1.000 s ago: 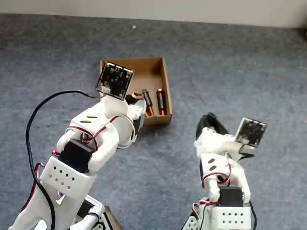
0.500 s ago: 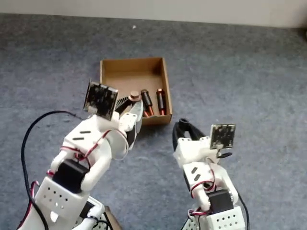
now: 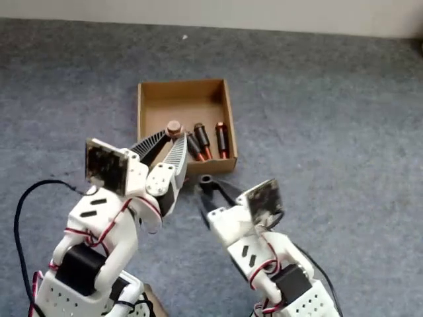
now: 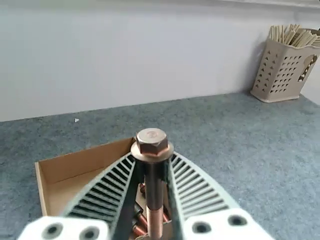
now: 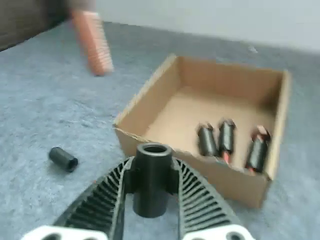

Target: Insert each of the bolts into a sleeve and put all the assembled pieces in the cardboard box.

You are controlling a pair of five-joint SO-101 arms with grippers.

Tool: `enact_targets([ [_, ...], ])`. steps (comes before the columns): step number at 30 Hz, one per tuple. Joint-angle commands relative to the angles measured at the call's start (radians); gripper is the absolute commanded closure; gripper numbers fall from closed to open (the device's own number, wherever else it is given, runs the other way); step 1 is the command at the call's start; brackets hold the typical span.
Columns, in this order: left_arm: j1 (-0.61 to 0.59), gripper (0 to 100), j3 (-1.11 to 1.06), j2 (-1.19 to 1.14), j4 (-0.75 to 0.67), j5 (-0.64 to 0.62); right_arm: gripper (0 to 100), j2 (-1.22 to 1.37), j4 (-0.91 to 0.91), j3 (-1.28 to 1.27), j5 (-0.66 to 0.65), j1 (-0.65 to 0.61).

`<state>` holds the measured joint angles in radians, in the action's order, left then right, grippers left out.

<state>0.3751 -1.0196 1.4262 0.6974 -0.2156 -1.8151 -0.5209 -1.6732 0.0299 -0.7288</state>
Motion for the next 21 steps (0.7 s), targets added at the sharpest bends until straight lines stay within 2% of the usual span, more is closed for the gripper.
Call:
enact_targets([
  [1,-0.004,99,-0.005,0.061,0.000,-0.012,99.3,-0.021,0.090,-0.157,-0.115,-0.050],
  [12,0.005,99,-0.104,0.242,0.011,-0.012,99.3,-0.021,0.120,-0.160,-0.120,-0.053],
  [21,0.110,99,-0.160,0.243,0.009,-0.008,99.3,-0.021,0.200,-0.160,-0.117,-0.053],
])
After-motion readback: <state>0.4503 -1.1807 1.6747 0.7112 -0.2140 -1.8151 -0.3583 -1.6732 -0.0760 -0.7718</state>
